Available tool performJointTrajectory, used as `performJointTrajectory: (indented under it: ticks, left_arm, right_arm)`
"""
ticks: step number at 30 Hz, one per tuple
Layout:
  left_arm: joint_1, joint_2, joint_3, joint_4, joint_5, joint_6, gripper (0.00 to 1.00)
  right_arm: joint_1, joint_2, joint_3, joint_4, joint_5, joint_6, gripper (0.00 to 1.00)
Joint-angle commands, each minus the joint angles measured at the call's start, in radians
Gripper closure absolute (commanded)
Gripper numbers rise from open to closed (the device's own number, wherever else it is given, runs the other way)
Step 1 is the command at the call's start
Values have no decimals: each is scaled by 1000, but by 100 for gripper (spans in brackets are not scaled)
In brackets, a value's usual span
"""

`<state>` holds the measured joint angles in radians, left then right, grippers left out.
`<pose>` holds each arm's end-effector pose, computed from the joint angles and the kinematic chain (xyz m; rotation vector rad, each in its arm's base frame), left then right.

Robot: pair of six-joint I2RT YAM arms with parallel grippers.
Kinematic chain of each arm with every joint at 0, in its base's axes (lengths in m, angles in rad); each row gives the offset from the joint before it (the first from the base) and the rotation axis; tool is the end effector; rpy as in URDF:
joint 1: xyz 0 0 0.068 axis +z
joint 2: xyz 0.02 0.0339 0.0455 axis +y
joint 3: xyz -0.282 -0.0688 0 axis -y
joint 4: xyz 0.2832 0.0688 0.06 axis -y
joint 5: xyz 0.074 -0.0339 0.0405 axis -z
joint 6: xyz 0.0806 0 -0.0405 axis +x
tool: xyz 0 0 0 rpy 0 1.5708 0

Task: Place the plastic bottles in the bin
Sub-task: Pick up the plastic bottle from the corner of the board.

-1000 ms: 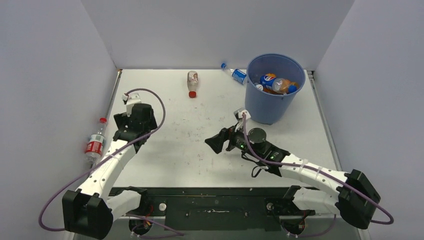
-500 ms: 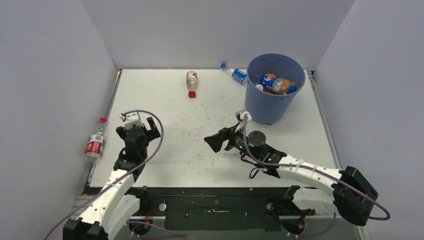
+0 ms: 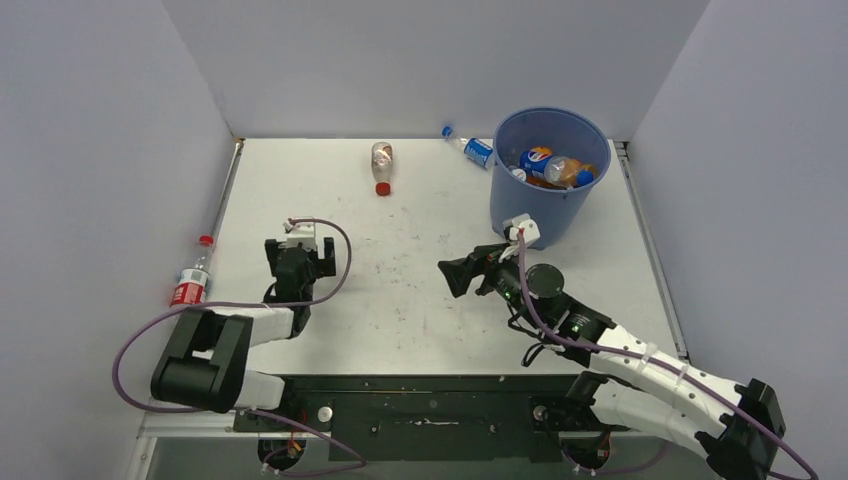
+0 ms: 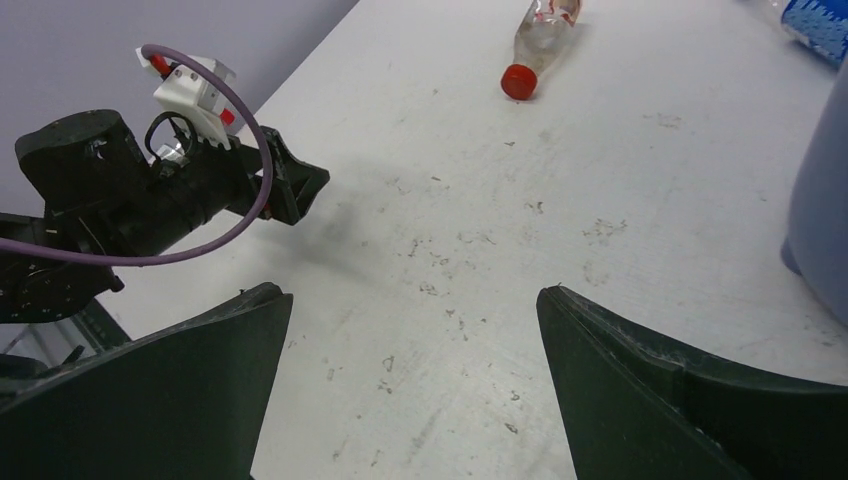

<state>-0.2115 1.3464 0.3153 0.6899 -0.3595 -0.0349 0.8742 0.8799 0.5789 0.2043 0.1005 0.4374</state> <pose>0.2945 -0.0342 0.1263 -0.0744 1.8917 0.1757 0.1872 0.2111 0.2893 -0.3007 1.7228 0.8973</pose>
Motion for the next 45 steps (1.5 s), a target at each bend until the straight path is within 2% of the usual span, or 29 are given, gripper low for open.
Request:
performJointTrajectory:
  ticks: [1,3,5,8,15,23,30,33,37,45]
  left_arm:
    - [34,58,-9,255,4,10,4]
    - [93,75,-74,374,46,-44,4]
    - [99,131,-100,502,93,-13,4]
    - [101,117,-71,415,72,-40,4]
    - [96,122,-74,437,-5,-59,4]
    - [98,125,-76,444,-3,-57,4]
    - [98,125,-76,443,-1,-57,4]
    - [98,124,-75,443,0,-57,4]
    - [98,125,-76,443,0,-57,4]
    - [98,126,-70,436,9,-56,4]
  right_arm:
    - [3,-58,55,-81,91,-67,1]
    - [2,-58,56,-82,107,-68,1]
    - [2,-50,50,-66,103,-58,0]
    - [3,-24,44,-32,84,-32,1]
    - [5,21,46,35,77,-20,1]
    - [4,92,46,107,82,-12,1]
    - [9,70,-72,194,56,56,2]
    - [8,22,-92,165,59,49,2]
    - [8,13,-35,27,147,5,2]
    - [9,142,1,27,200,80,2]
